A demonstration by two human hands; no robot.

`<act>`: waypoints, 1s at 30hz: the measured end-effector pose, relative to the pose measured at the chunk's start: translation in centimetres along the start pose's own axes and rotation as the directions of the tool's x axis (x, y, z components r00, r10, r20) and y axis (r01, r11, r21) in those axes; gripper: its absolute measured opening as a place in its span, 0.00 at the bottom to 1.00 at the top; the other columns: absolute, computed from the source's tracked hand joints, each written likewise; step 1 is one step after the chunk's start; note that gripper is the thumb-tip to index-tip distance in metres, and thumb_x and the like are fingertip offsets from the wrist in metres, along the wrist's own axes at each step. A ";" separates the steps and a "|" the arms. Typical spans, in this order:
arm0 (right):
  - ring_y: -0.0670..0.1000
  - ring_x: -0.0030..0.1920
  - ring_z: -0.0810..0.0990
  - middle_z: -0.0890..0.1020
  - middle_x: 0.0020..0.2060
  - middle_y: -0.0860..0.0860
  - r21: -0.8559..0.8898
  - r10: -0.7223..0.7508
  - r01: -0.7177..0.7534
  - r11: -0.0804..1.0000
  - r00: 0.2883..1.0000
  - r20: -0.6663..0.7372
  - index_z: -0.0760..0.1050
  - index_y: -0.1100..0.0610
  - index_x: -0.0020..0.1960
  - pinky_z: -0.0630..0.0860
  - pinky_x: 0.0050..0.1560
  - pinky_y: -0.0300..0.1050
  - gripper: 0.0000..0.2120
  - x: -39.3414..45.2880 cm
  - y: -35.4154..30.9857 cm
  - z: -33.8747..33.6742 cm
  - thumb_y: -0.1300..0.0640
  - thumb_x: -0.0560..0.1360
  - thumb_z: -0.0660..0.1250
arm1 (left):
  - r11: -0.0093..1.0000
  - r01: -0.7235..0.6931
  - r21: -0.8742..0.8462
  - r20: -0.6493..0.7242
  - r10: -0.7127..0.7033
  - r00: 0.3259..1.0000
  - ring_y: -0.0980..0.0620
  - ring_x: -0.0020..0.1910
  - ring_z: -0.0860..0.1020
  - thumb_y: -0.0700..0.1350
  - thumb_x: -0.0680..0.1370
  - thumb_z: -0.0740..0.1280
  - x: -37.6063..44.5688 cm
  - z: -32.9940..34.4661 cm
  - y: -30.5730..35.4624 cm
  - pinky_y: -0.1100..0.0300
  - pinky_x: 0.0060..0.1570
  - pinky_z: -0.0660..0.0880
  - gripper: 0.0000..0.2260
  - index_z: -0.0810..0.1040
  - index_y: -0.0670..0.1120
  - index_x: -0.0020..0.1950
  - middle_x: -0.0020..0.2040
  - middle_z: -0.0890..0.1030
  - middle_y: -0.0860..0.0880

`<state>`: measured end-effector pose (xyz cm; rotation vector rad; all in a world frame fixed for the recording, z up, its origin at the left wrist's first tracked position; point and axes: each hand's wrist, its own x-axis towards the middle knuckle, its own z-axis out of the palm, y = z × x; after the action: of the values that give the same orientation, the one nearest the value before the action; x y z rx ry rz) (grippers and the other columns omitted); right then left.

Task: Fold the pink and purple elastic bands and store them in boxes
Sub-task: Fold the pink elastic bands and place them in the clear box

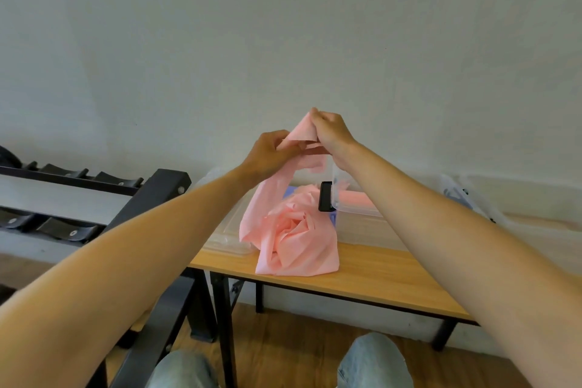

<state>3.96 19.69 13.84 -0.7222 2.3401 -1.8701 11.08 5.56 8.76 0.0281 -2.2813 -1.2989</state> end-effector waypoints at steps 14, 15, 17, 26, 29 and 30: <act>0.60 0.40 0.84 0.79 0.45 0.59 -0.191 0.071 -0.056 0.980 0.995 0.076 0.73 0.62 0.54 0.86 0.43 0.55 0.16 -1.2 1.3 -2.2 0.51 0.87 0.54 | 0.979 -0.137 0.148 0.055 0.130 0.990 0.62 0.45 0.84 0.48 0.72 0.80 -0.9 -0.1 -0.3 0.65 0.48 0.81 0.14 0.86 0.47 0.56 0.48 0.87 0.53; 0.60 0.37 0.85 0.81 0.44 0.60 -0.229 0.060 -0.042 0.973 0.996 0.072 0.74 0.63 0.52 0.85 0.39 0.50 0.18 -1.3 1.3 -2.4 0.51 0.87 0.54 | 0.972 -0.155 0.174 0.010 0.156 0.988 0.63 0.42 0.83 0.46 0.73 0.79 -0.9 -0.1 -0.4 0.64 0.46 0.80 0.10 0.87 0.47 0.53 0.46 0.87 0.53; 0.60 0.35 0.86 0.84 0.42 0.63 -0.274 0.033 -0.015 0.962 0.997 0.063 0.76 0.65 0.50 0.84 0.35 0.47 0.21 -1.4 1.6 -2.6 0.51 0.87 0.54 | 0.965 -0.157 0.209 -0.047 0.170 0.984 0.63 0.38 0.82 0.45 0.76 0.77 -0.9 -0.3 -0.8 0.64 0.43 0.78 0.03 0.88 0.47 0.47 0.41 0.87 0.53; 0.58 0.36 0.87 0.87 0.39 0.60 -0.281 0.007 0.009 0.960 0.998 0.055 0.81 0.64 0.47 0.82 0.34 0.45 0.21 -1.7 2.4 -2.9 0.49 0.84 0.59 | 0.928 -0.230 0.294 -0.062 0.259 0.964 0.52 0.31 0.63 0.48 0.84 0.65 -1.1 -1.9 1.0 0.61 0.33 0.62 0.20 0.76 0.38 0.36 0.30 0.70 0.44; 0.56 0.44 0.86 0.84 0.52 0.59 -0.156 -0.086 0.106 0.982 0.988 0.125 0.74 0.57 0.60 0.83 0.38 0.48 0.15 -1.6 1.8 -3.1 0.47 0.82 0.67 | 0.935 -0.196 0.294 -0.120 0.240 0.963 0.51 0.31 0.66 0.45 0.85 0.63 -0.3 -2.5 2.9 0.65 0.31 0.62 0.19 0.72 0.45 0.33 0.30 0.70 0.52; 0.55 0.49 0.85 0.81 0.56 0.57 -0.144 -0.132 0.160 0.977 0.974 0.184 0.71 0.54 0.64 0.83 0.39 0.48 0.18 -1.7 1.5 -3.1 0.47 0.80 0.70 | 0.936 -0.186 0.298 -0.131 0.233 0.963 0.52 0.31 0.66 0.45 0.85 0.63 0.0 -2.6 3.5 0.66 0.31 0.62 0.19 0.70 0.48 0.32 0.30 0.70 0.53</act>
<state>3.94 23.39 12.91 -1.0563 2.4002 -1.6082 13.05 5.34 12.65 -0.0099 -2.2383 -0.8237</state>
